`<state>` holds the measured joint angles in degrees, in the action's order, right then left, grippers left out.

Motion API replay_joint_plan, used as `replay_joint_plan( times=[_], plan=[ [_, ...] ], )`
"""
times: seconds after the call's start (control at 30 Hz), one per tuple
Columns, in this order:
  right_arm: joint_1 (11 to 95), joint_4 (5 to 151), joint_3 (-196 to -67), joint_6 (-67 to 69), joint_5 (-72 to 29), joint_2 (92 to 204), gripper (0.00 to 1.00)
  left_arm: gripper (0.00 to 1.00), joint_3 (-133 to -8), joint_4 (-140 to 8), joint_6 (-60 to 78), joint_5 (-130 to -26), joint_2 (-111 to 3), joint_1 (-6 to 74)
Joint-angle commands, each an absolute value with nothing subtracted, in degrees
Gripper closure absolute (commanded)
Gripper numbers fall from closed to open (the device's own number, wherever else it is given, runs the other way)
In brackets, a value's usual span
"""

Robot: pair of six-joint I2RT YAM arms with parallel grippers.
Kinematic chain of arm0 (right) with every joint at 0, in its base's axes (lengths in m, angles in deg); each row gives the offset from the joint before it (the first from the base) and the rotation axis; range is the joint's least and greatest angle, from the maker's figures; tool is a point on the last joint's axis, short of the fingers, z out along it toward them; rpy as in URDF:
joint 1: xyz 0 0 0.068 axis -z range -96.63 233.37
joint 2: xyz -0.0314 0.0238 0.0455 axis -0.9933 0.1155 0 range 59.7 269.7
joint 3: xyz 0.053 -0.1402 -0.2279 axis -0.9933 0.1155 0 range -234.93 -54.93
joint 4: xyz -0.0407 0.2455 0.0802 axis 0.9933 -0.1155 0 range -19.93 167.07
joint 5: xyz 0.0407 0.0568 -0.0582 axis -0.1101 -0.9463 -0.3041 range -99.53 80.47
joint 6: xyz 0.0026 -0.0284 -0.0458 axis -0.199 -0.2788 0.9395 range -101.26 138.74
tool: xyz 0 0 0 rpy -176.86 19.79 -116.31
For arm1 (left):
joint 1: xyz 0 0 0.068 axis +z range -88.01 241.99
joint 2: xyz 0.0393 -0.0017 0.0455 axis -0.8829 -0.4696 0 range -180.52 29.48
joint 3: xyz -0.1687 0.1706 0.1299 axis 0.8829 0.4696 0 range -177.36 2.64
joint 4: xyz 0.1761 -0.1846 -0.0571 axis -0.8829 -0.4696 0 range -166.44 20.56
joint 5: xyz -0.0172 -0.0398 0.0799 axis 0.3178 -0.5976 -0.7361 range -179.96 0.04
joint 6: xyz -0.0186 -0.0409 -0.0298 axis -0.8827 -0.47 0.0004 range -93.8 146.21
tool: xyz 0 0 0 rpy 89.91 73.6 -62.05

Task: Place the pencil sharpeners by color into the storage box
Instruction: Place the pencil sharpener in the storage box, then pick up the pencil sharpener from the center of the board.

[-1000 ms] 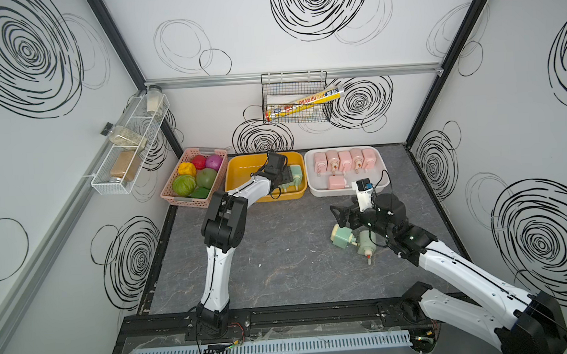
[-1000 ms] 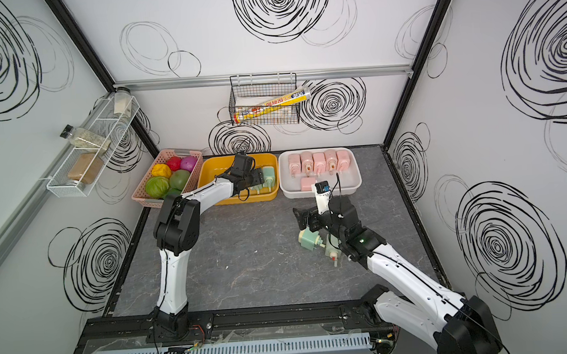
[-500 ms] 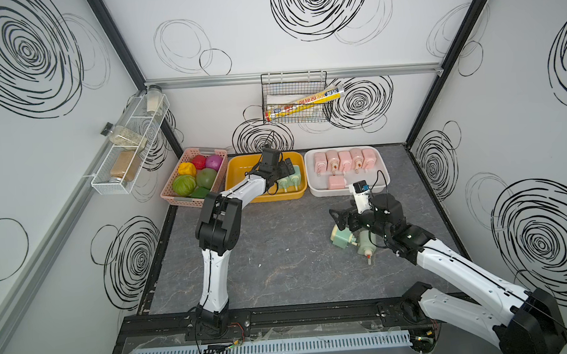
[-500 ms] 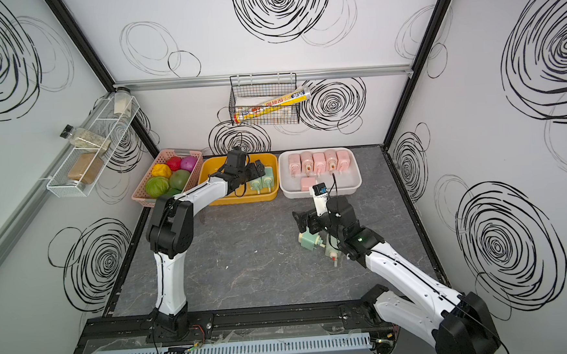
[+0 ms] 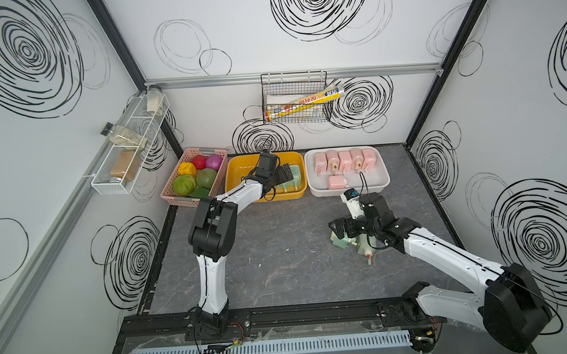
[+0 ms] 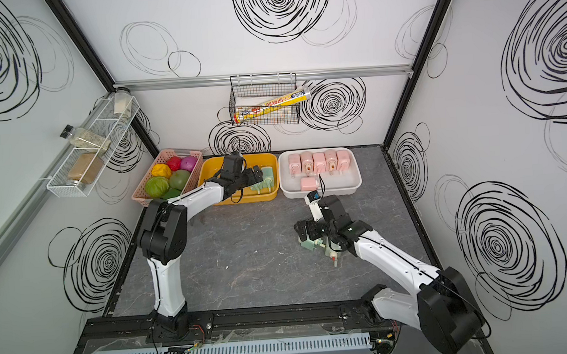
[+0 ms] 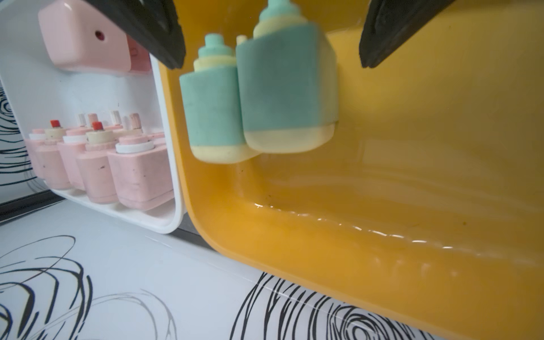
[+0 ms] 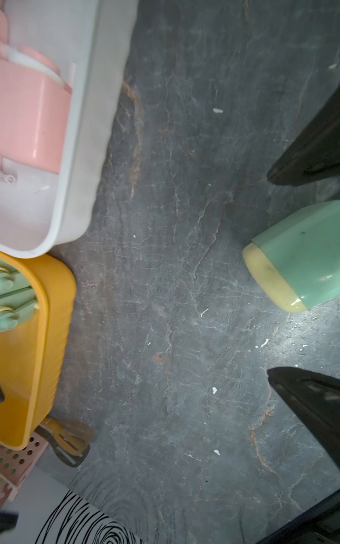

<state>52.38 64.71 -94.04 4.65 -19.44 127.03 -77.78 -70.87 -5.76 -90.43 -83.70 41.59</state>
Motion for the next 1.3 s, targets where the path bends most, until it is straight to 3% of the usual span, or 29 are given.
replay_joint_plan(
  times=[0.0,0.2,0.57,0.9,1.27],
  plan=[
    [52.6,59.4,-97.1,5.2,-22.0,129.6,0.00,0.01,-70.7,-68.0,-4.3,-95.2,-72.0,39.7],
    [52.6,57.4,-98.5,4.3,-22.7,132.4,0.00,0.01,-58.1,-73.5,-6.6,-105.0,-57.7,30.4],
    [52.3,54.9,-98.6,2.7,-24.8,133.8,0.00,0.01,-40.6,-80.1,-14.8,-103.8,-43.1,18.2],
    [48.2,48.7,-99.0,-3.3,-19.7,132.5,0.00,0.01,-35.2,-80.3,-15.9,-101.1,-40.2,13.1],
    [44.2,57.9,-92.1,-17.9,-23.9,126.4,0.00,0.01,-36.1,-78.2,-12.0,-99.5,-42.2,10.5]
  ],
)
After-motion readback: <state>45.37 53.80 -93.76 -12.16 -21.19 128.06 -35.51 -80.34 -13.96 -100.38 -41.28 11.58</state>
